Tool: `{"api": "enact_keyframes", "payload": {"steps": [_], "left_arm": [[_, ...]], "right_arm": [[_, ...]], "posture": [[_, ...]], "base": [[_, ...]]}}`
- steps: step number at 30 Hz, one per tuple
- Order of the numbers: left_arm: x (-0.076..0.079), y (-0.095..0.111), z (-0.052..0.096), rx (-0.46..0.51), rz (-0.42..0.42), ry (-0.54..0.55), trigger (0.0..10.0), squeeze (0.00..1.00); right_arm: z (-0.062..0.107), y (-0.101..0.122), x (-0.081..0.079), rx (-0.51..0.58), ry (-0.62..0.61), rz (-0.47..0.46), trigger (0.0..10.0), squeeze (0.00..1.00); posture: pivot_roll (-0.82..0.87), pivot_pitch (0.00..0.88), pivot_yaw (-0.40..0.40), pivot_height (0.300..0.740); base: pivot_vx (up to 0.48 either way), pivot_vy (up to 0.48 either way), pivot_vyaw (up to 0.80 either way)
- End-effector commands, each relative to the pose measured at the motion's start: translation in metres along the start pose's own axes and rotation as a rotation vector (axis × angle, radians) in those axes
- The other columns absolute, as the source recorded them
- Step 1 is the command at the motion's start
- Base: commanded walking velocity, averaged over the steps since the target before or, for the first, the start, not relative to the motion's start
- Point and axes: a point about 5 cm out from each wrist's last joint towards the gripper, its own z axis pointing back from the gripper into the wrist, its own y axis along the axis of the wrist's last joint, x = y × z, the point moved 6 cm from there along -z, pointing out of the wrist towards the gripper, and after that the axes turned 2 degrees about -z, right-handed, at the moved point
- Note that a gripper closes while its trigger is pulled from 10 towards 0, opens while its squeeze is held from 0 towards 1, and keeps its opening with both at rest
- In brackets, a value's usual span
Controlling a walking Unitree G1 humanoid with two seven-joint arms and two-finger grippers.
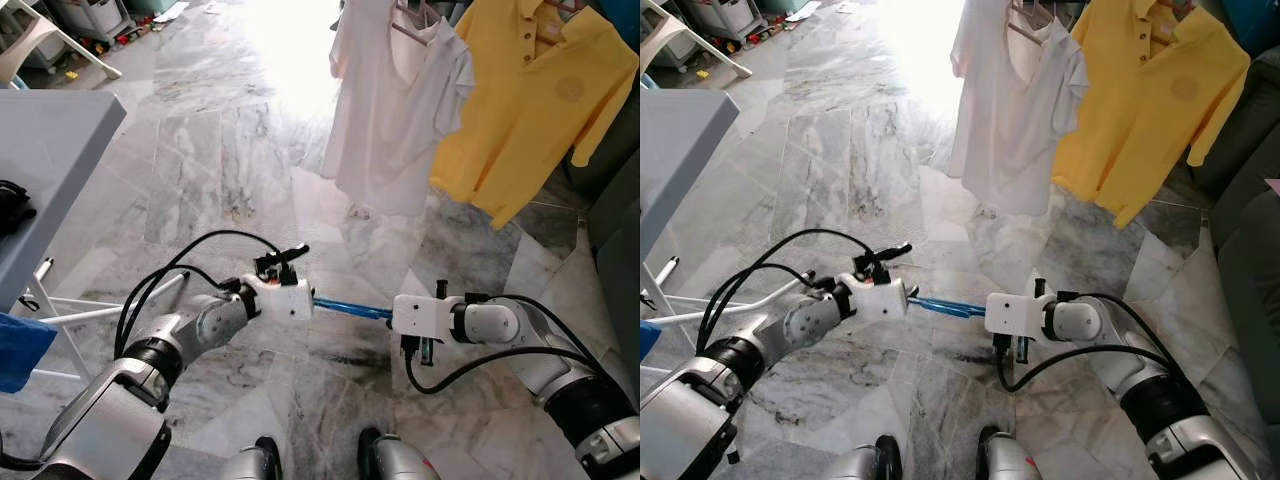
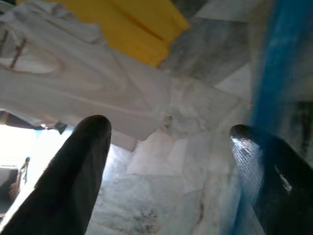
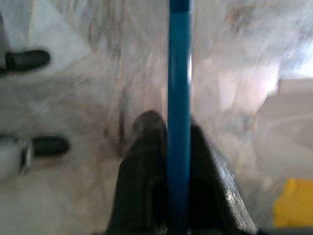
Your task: Hang hanger
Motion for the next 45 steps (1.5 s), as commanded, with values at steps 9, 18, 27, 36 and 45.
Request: {"api": "enact_keyframes", "payload": {"steps": [9, 18, 27, 36, 45], "left_arm": [[-0.004, -0.012, 0.011, -0.027, -0.002, -0.014, 10.0, 1.00], [-0.004, -0.007, 0.008, -0.012, 0.006, 0.010, 10.0, 1.00], [-0.009, -0.023, 0.009, -0.112, 0.246, 0.175, 10.0, 0.71], [0.032, -0.072, 0.031, -0.408, 0.853, 0.412, 10.0, 0.00], [0.069, -0.078, 0.045, -0.476, 1.090, 0.473, 10.0, 0.00]], "right_arm": [[0.004, -0.038, 0.010, -0.169, -0.113, -0.048, 0.0, 0.00], [0.004, -0.050, 0.021, -0.230, -0.250, -0.144, 0.0, 0.00], [-0.001, -0.057, 0.017, -0.223, -0.356, -0.327, 0.0, 0.00], [-0.005, -0.061, 0.007, -0.160, -0.514, -0.590, 0.0, 0.00], [0.006, -0.066, -0.003, -0.092, -0.782, -0.936, 1.8, 0.00]], "posture": [[-0.18, 0.240, 0.073, 0.740], [-0.18, 0.240, 0.076, 0.740], [-0.19, 0.237, 0.078, 0.740], [-0.19, 0.211, 0.055, 0.740], [-0.20, 0.192, 0.039, 0.740]], "base": [[0.000, 0.000, 0.00], [0.000, 0.000, 0.00], [0.000, 0.000, 0.00], [0.000, 0.000, 0.00], [0.000, 0.000, 0.00]]}}
